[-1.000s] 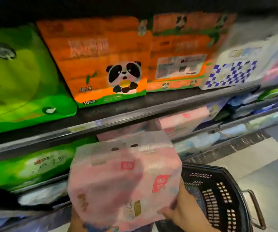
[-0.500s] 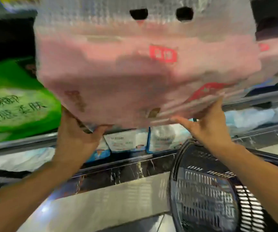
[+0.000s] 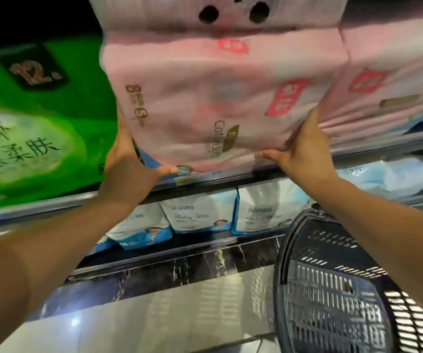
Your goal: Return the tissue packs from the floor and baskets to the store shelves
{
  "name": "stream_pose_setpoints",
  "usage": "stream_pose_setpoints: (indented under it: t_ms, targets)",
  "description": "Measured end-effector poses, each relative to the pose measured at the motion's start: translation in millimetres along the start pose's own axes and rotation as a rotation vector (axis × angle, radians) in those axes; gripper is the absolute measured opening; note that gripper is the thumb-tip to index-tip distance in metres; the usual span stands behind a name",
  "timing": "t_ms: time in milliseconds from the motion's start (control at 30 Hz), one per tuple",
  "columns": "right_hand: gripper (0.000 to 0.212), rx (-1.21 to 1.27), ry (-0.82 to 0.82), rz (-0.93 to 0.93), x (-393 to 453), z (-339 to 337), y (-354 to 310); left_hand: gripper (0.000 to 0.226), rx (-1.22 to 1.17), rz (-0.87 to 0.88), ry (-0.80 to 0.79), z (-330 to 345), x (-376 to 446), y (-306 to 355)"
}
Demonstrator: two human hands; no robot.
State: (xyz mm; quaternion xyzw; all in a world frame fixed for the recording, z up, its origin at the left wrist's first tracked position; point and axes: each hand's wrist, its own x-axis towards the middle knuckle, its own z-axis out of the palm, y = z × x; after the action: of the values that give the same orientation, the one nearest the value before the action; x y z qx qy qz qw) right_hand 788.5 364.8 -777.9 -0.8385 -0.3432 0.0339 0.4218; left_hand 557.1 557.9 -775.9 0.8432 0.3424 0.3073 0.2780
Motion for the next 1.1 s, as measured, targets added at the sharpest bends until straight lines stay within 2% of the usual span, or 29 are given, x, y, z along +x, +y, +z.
stream_pose_setpoints:
  t_ms: [100, 167, 300, 400, 600, 800, 900, 1000, 1100]
  targets:
    - [0.105, -0.022, 0.013, -0.036, 5.2, 6.8, -0.9, 0.116, -0.013, -0.005, -0.001, 4.4, 3.2, -5.3]
    - [0.111, 0.050, 0.028, -0.037, 5.5, 9.6, -1.6, 0.118, 0.025, -0.001, 0.023, 5.2, 4.0, -9.8]
    - [0.124, 0.132, 0.244, -0.098, -4.4, 8.6, -10.6, 0.121, 0.095, 0.013, 0.146, 9.5, -4.5, -2.9]
    - [0.124, 0.106, 0.358, -0.121, -18.1, 11.0, -24.0, 0.125, 0.047, -0.046, 0.136, 11.0, -7.2, 2.0]
    - [0.127, -0.025, 0.286, -0.080, -23.4, 21.7, -33.1, 0.127, 0.085, -0.069, 0.073, 16.7, -1.7, -2.6]
    - [0.128, -0.080, 0.184, -0.069, -26.5, 6.9, -42.9, 0.113, -0.020, -0.034, -0.055, -8.0, -3.8, -1.4]
    - [0.124, -0.146, 0.096, -0.017, -33.0, -10.0, -62.1, 0.110, 0.158, -0.017, -0.094, -31.7, -2.5, 6.0]
    - [0.103, -0.264, 0.057, 0.012, -34.3, -36.3, -81.1, 0.099, 0.503, -0.032, -0.282, -69.3, -4.5, 22.4]
    - [0.090, -0.397, -0.044, 0.050, -39.0, -72.8, -114.8, 0.088, 0.781, 0.069, -0.414, -118.2, -7.7, 60.4]
